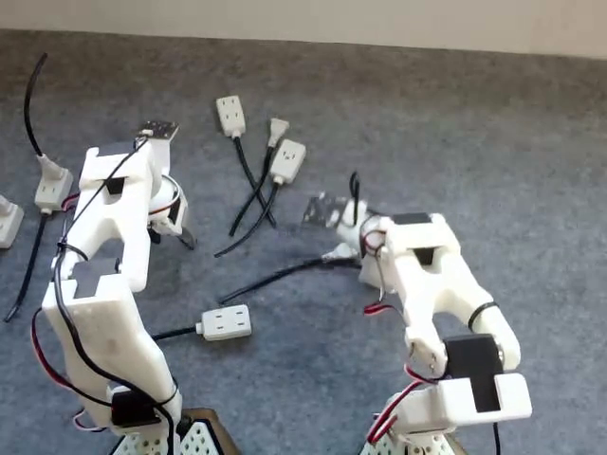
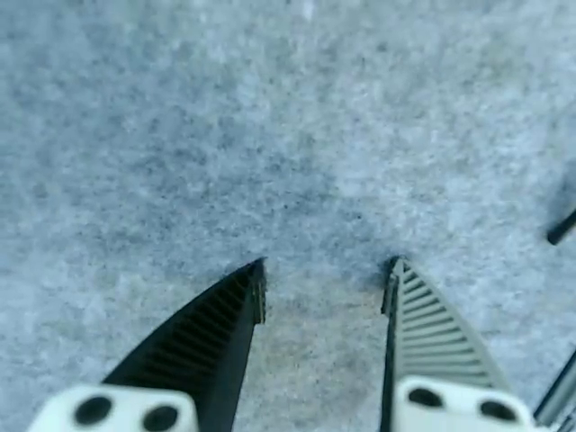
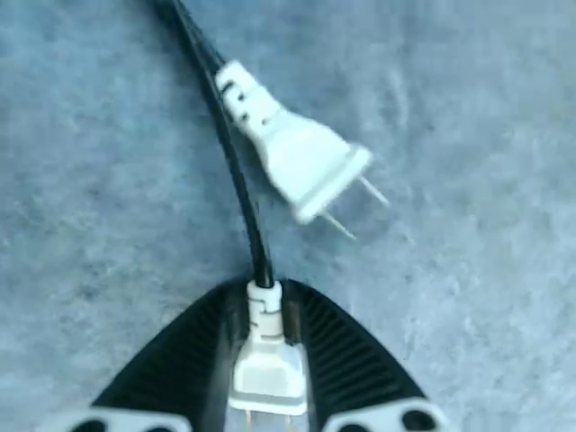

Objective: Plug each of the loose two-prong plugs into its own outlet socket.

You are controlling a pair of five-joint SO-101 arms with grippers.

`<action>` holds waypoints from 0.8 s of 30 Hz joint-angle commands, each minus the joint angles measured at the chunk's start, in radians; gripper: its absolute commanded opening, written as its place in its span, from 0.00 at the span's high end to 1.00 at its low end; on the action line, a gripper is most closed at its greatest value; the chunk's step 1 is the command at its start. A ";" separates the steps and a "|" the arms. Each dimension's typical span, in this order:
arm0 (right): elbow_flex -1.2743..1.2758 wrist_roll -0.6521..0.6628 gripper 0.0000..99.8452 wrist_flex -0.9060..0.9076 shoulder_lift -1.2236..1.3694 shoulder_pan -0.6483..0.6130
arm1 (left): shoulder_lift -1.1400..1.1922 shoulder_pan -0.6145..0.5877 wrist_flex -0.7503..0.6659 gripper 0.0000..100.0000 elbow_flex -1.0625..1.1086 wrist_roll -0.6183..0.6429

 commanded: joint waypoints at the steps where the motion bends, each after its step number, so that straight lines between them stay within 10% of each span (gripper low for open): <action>1: -0.171 -0.147 1.00 0.182 -0.174 0.015 | 0.012 0.027 -0.028 0.79 -0.001 0.000; 15: -0.282 -0.684 1.00 0.357 -0.625 -0.377 | -0.470 0.042 0.288 0.79 -0.099 -0.169; 24: -0.002 -0.812 1.00 0.008 -0.768 -0.486 | -1.277 0.025 -0.245 0.79 0.816 -0.252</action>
